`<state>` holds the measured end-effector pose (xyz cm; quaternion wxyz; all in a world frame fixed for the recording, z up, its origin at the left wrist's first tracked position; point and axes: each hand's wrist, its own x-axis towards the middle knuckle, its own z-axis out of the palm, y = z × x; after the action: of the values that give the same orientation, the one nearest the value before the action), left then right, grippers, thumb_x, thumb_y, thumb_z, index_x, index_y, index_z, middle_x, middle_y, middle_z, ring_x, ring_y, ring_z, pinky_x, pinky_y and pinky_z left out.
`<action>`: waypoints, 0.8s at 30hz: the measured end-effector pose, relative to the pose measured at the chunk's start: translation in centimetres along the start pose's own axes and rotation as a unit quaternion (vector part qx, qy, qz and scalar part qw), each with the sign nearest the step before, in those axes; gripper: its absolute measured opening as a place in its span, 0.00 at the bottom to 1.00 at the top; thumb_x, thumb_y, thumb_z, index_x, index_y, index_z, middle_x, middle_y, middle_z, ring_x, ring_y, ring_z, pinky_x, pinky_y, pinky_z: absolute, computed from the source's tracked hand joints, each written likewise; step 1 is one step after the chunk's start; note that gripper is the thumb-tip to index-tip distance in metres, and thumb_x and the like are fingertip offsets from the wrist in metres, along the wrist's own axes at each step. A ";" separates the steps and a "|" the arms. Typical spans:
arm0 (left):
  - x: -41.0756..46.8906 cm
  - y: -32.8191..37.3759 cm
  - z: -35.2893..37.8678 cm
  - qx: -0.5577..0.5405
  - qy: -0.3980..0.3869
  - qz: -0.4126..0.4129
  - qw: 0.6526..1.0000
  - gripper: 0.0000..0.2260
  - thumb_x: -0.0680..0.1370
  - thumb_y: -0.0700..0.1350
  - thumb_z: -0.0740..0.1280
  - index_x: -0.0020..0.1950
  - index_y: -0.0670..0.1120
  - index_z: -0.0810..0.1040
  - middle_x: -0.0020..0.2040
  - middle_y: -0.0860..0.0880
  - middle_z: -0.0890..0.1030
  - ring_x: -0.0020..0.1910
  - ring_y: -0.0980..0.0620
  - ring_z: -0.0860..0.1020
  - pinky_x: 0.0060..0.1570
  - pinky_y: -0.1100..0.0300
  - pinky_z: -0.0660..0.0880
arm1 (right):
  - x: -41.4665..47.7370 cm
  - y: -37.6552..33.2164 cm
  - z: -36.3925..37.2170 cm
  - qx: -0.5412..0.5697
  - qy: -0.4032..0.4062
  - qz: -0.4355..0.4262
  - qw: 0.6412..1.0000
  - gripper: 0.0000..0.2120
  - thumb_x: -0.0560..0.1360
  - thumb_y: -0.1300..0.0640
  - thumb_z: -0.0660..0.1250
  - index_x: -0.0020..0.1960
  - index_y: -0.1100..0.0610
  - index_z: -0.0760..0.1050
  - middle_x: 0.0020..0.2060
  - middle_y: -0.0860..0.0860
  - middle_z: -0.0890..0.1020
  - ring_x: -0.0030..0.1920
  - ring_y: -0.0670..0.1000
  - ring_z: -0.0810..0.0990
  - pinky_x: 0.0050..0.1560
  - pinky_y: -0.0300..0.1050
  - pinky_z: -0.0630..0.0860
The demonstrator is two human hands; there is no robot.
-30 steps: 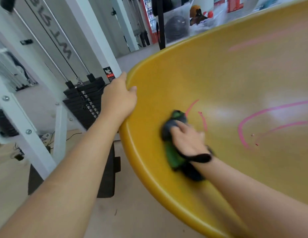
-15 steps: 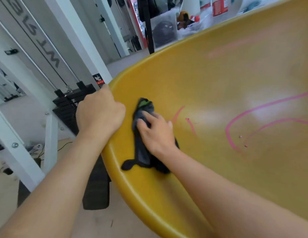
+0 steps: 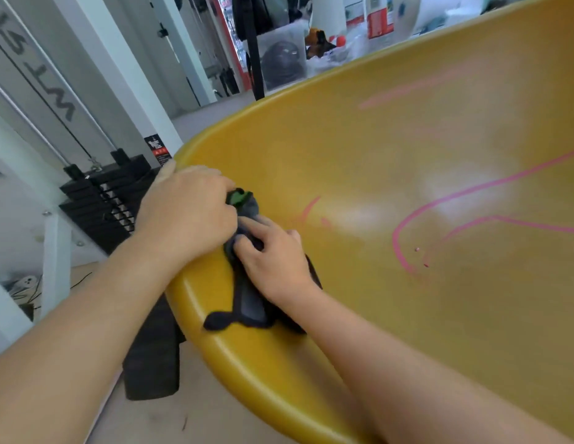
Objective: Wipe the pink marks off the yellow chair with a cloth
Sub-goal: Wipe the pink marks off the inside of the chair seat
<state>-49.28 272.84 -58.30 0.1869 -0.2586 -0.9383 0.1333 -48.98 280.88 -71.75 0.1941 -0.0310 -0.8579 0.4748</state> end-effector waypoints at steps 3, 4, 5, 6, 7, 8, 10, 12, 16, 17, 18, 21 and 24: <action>-0.3 0.5 -0.4 -0.005 -0.027 0.007 1.000 0.16 0.77 0.46 0.59 0.61 0.56 0.78 0.59 0.50 0.80 0.63 0.47 0.73 0.73 0.48 0.52 | -3.2 5.3 -4.3 -0.072 -0.088 -0.109 0.988 0.19 0.78 0.45 0.57 0.68 0.40 0.71 0.71 0.43 0.70 0.69 0.51 0.69 0.65 0.45 0.61; -0.5 0.9 -0.5 -0.017 -0.046 0.000 0.999 0.16 0.77 0.46 0.59 0.61 0.57 0.78 0.59 0.49 0.80 0.63 0.45 0.72 0.71 0.49 0.58 | -4.3 8.8 -6.7 -0.145 -0.107 -0.048 0.982 0.19 0.78 0.44 0.56 0.68 0.38 0.69 0.72 0.40 0.68 0.66 0.54 0.70 0.65 0.50 0.65; -0.6 1.6 -0.6 -0.043 -0.065 -0.004 0.997 0.16 0.77 0.45 0.59 0.61 0.58 0.78 0.60 0.49 0.80 0.63 0.45 0.72 0.67 0.50 0.66 | -5.4 11.8 -9.4 -0.219 -0.103 0.040 0.970 0.19 0.78 0.43 0.54 0.68 0.36 0.68 0.72 0.38 0.67 0.63 0.56 0.69 0.63 0.53 0.69; -0.5 2.6 -0.6 -0.073 -0.081 0.001 0.994 0.16 0.76 0.44 0.60 0.60 0.57 0.78 0.61 0.50 0.79 0.63 0.45 0.73 0.62 0.52 0.70 | -5.9 13.7 -11.5 -0.269 -0.087 0.124 0.951 0.19 0.78 0.42 0.54 0.68 0.36 0.68 0.72 0.38 0.66 0.62 0.57 0.68 0.61 0.56 0.71; -0.2 4.1 -0.3 -0.095 -0.099 0.026 0.990 0.16 0.76 0.44 0.60 0.60 0.56 0.78 0.62 0.50 0.78 0.62 0.46 0.73 0.59 0.55 0.72 | -5.9 14.7 -12.4 -0.292 -0.077 0.173 0.938 0.20 0.78 0.42 0.53 0.68 0.37 0.68 0.73 0.39 0.66 0.63 0.59 0.67 0.61 0.58 0.71; 0.1 6.0 0.3 -0.109 -0.129 0.062 0.984 0.15 0.76 0.44 0.59 0.60 0.54 0.79 0.63 0.49 0.78 0.62 0.46 0.74 0.57 0.58 0.72 | -5.7 14.5 -12.4 -0.295 -0.073 0.188 0.934 0.21 0.77 0.41 0.53 0.68 0.39 0.69 0.73 0.42 0.67 0.65 0.60 0.66 0.62 0.58 0.70; 0.5 10.4 2.1 -0.127 -0.210 0.128 0.961 0.12 0.78 0.45 0.57 0.54 0.44 0.79 0.60 0.43 0.79 0.59 0.44 0.76 0.50 0.58 0.71 | -5.5 12.2 -9.9 -0.250 -0.102 0.135 0.953 0.21 0.76 0.43 0.54 0.67 0.43 0.71 0.71 0.48 0.69 0.69 0.58 0.65 0.64 0.55 0.66; 0.6 14.0 4.0 -0.126 -0.287 0.155 0.937 0.15 0.81 0.48 0.54 0.45 0.42 0.75 0.53 0.39 0.80 0.51 0.41 0.76 0.43 0.57 0.68 | -6.5 9.8 -8.3 -0.142 -0.186 0.057 0.971 0.20 0.75 0.43 0.58 0.64 0.48 0.73 0.66 0.52 0.75 0.66 0.56 0.69 0.65 0.50 0.64; 0.1 17.2 5.3 -0.116 -0.323 0.107 0.933 0.28 0.81 0.60 0.45 0.39 0.41 0.74 0.38 0.44 0.76 0.37 0.47 0.74 0.42 0.53 0.70 | -6.7 10.8 -16.7 0.148 -0.367 0.189 0.899 0.12 0.77 0.50 0.67 0.59 0.50 0.76 0.59 0.46 0.80 0.62 0.47 0.76 0.65 0.45 0.71; -0.3 17.8 5.6 -0.090 -0.342 0.097 0.930 0.31 0.80 0.64 0.44 0.47 0.41 0.76 0.43 0.42 0.78 0.43 0.46 0.76 0.46 0.52 0.71 | -6.4 12.4 -19.4 0.136 -0.356 0.215 0.899 0.11 0.77 0.52 0.67 0.58 0.50 0.79 0.58 0.44 0.81 0.62 0.45 0.77 0.63 0.43 0.71; -0.8 18.3 5.9 -0.044 -0.368 0.083 0.925 0.36 0.77 0.68 0.44 0.61 0.40 0.74 0.56 0.39 0.77 0.55 0.43 0.75 0.54 0.47 0.70 | -6.4 14.1 -22.0 0.087 -0.301 0.227 0.922 0.11 0.77 0.53 0.67 0.59 0.50 0.80 0.58 0.44 0.81 0.61 0.45 0.77 0.61 0.41 0.71; -3.0 19.4 7.2 0.021 -0.408 0.052 0.911 0.46 0.71 0.75 0.50 0.78 0.45 0.45 0.78 0.38 0.44 0.76 0.37 0.45 0.68 0.32 0.53 | -8.7 19.5 -25.9 -0.309 -0.164 0.162 0.923 0.18 0.80 0.50 0.59 0.70 0.46 0.69 0.72 0.44 0.69 0.70 0.49 0.67 0.65 0.46 0.67; -3.8 21.1 8.0 -0.063 -0.332 0.081 0.938 0.40 0.74 0.67 0.57 0.78 0.47 0.50 0.78 0.41 0.45 0.77 0.40 0.45 0.71 0.38 0.55 | -10.6 22.1 -25.8 -0.419 -0.157 0.093 0.889 0.21 0.82 0.47 0.51 0.74 0.44 0.59 0.76 0.41 0.58 0.76 0.47 0.54 0.65 0.51 0.61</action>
<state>-40.36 287.13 -73.85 -0.1631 -0.2857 -0.9296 0.1664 -32.70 311.14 -80.98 -0.0190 -0.1143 -0.9896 0.0854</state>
